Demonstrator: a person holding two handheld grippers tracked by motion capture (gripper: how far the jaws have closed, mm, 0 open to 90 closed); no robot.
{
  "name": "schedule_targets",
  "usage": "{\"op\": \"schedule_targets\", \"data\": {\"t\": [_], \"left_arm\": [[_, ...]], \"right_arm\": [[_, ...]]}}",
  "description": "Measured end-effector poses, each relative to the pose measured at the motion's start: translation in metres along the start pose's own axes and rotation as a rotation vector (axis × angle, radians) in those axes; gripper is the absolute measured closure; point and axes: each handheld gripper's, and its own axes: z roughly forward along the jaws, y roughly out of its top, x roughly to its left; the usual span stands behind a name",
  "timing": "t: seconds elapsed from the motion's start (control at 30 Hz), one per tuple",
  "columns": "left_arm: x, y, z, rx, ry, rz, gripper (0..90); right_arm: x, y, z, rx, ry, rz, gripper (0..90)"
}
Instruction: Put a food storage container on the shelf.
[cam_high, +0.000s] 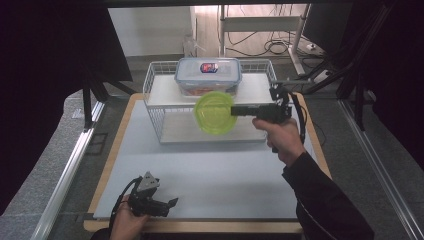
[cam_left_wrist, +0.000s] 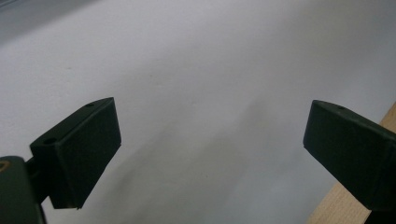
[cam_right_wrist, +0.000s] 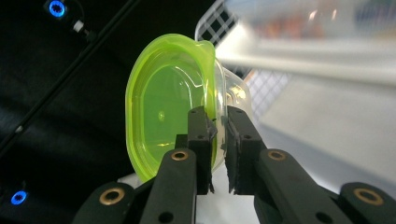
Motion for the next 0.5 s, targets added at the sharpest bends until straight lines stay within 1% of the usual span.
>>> {"op": "schedule_targets", "data": {"t": [0.03, 0.07, 0.1, 0.13, 0.17, 0.2, 0.23, 0.27, 0.3, 0.33, 0.37, 0.4, 0.43, 0.47, 0.5], "left_arm": [[0.0, 0.0, 0.0, 0.0, -0.004, 0.001, 3.9], [0.0, 0.0, 0.0, 0.0, -0.004, 0.001, 3.9], [-0.001, 0.0, 0.0, 0.001, -0.008, -0.001, 3.9], [-0.001, 0.0, 0.001, 0.002, -0.01, 0.0, 3.9], [-0.001, 0.0, 0.001, 0.008, -0.011, 0.007, 3.9], [-0.001, 0.0, 0.001, 0.008, -0.015, 0.007, 3.9], [-0.001, 0.0, 0.001, 0.008, -0.015, 0.007, 3.9], [-0.002, 0.0, 0.001, 0.007, -0.018, 0.007, 3.9], [-0.002, 0.0, 0.002, 0.008, -0.021, 0.009, 3.9], [-0.002, 0.0, 0.002, 0.008, -0.021, 0.009, 3.9], [-0.002, 0.0, 0.002, 0.008, -0.024, 0.008, 3.9], [-0.002, 0.0, 0.002, 0.009, -0.026, 0.009, 3.9], [-0.002, 0.0, 0.002, 0.012, -0.029, 0.011, 3.9], [-0.002, 0.0, 0.002, 0.012, -0.029, 0.011, 3.9], [-0.002, 0.0, 0.002, 0.012, -0.031, 0.011, 3.9]], "right_arm": [[0.005, 0.017, -0.001, -0.018, -0.019, -0.005, 82.1], [0.005, 0.017, -0.001, -0.018, -0.019, -0.005, 82.1], [0.007, 0.025, -0.001, -0.027, -0.03, -0.004, 82.1], [0.01, 0.041, 0.0, -0.047, -0.058, -0.012, 82.0], [0.01, 0.041, 0.0, -0.047, -0.058, -0.012, 82.0], [0.012, 0.059, 0.003, -0.067, -0.09, -0.012, 82.0], [0.012, 0.059, 0.003, -0.067, -0.09, -0.012, 82.0], [0.012, 0.064, 0.004, -0.071, -0.1, -0.011, 82.0], [0.011, 0.077, 0.008, -0.082, -0.133, -0.009, 82.0], [0.01, 0.082, 0.011, -0.085, -0.15, -0.005, 82.0], [0.008, 0.088, 0.014, -0.085, -0.164, 0.0, 82.0], [0.008, 0.088, 0.014, -0.085, -0.164, 0.0, 82.0], [0.005, 0.097, 0.02, -0.09, -0.192, 0.013, 81.9], [0.005, 0.097, 0.02, -0.09, -0.192, 0.013, 81.9], [0.001, 0.105, 0.025, -0.097, -0.209, 0.03, 81.9]]}}
